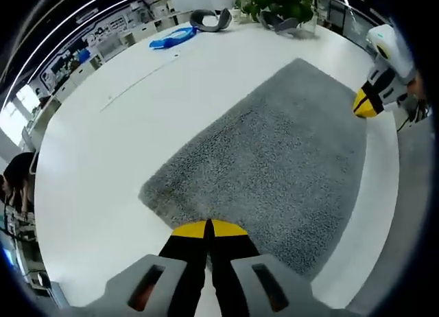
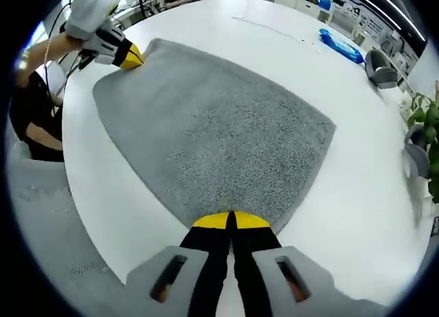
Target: Fold the towel on the table until its edges align and the towel forms a compact rectangular stack.
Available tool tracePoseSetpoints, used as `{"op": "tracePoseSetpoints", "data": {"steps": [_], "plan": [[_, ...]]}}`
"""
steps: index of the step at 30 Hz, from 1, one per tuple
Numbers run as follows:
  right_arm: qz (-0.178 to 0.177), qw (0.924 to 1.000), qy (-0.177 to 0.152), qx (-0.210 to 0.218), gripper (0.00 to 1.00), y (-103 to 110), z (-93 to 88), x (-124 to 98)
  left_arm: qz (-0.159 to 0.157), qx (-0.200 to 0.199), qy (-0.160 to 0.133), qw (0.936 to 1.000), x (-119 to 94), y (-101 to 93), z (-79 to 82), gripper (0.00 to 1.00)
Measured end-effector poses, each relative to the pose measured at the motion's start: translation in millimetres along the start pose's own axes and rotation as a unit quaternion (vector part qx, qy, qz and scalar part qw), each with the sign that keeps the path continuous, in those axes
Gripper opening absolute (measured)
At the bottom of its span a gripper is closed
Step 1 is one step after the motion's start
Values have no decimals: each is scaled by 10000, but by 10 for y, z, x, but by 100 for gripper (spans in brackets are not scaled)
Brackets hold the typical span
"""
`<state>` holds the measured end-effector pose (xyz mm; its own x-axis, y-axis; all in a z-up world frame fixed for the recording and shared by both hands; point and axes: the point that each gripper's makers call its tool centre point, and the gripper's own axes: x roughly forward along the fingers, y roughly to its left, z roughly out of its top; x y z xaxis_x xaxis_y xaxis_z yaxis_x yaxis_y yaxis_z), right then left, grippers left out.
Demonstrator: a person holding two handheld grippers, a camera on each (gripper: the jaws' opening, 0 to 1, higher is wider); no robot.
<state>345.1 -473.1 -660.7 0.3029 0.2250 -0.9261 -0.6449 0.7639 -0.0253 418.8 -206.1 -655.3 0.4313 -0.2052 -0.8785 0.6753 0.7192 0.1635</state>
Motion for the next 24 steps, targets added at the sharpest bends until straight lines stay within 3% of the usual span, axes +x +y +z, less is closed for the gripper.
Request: {"op": "tracePoseSetpoints", "data": {"steps": [7, 11, 16, 24], "plan": [[-54, 10000, 62, -39, 0, -12, 1, 0, 140, 521, 337, 9980, -11, -54, -18, 0], [212, 9991, 86, 362, 0, -28, -2, 0, 201, 684, 579, 9958, -6, -59, -15, 0], [475, 9981, 56, 387, 0, -88, 12, 9, 152, 611, 880, 9941, -44, -106, -90, 0], [330, 9989, -32, -342, 0, -187, 85, 41, 246, 80, 836, 9962, -132, -220, -203, 0]]}}
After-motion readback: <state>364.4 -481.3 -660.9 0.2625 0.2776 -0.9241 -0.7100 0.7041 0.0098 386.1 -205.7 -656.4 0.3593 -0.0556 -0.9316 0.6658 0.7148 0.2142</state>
